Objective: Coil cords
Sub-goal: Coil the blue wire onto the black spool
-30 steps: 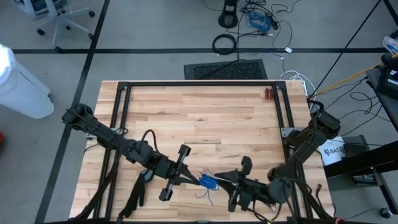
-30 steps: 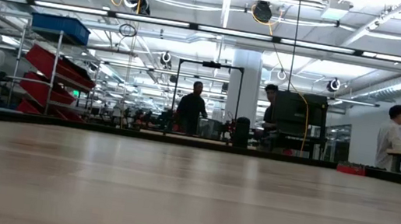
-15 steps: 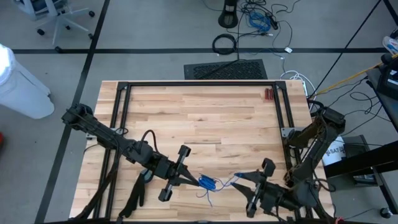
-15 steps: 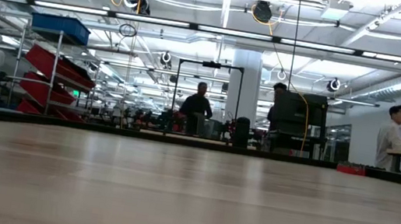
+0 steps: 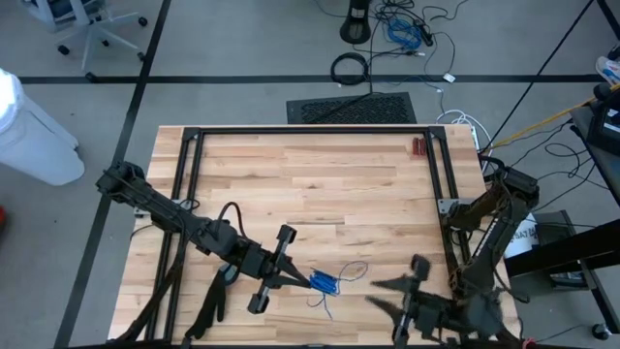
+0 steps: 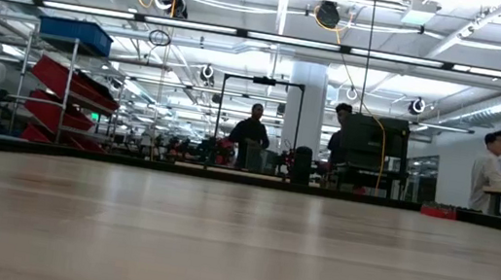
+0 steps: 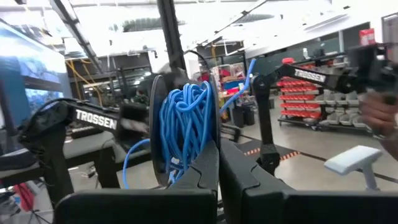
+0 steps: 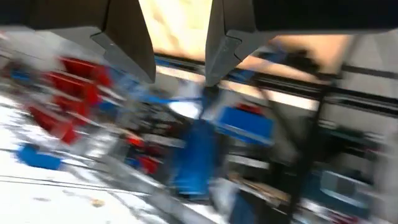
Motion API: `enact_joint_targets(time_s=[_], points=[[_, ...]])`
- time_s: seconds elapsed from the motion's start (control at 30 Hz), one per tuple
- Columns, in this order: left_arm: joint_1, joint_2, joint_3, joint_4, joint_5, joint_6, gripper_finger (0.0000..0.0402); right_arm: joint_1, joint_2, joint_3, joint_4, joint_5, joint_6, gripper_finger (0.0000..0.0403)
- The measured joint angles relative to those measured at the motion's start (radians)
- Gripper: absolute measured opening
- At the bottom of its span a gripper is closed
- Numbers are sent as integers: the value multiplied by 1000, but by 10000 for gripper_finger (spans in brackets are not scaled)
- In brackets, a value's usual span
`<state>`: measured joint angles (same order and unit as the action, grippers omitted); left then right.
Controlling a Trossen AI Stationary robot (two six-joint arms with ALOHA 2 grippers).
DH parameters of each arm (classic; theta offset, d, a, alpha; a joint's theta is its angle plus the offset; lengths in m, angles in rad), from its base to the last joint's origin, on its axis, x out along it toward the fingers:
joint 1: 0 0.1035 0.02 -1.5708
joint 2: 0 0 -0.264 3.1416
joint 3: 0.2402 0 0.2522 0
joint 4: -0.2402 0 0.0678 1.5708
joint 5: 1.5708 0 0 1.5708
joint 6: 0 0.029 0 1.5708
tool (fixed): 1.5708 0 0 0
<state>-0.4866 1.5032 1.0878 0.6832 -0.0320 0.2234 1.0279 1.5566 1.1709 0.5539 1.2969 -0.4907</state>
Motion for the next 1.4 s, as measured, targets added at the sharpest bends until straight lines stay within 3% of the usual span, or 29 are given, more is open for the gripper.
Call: enact_joint_targets(time_s=[0.1, 0.23, 0.53, 0.83, 0.93, 1.1, 1.4], points=[[0, 0, 0, 26, -26, 1, 0, -41, 2, 0, -142, -146, 235, 126], [0, 0, 0, 54, -33, 0, 0, -118, 38, 0, -204, -195, 434, 125], [0, 0, 0, 48, -33, 0, 0, -224, 119, 0, -88, -208, 453, 125], [0, 0, 0, 33, -34, 0, 0, -250, 119, 0, -18, -383, 450, 125], [-2, 0, 0, 29, -33, 0, 0, -244, 119, 0, -28, -368, 452, 125], [-13, 0, 0, 14, -32, 1, 0, -188, 96, 0, -123, -198, 489, 125], [-14, 0, 0, 11, -30, 1, 0, -151, 91, 0, -100, -231, 548, 125]])
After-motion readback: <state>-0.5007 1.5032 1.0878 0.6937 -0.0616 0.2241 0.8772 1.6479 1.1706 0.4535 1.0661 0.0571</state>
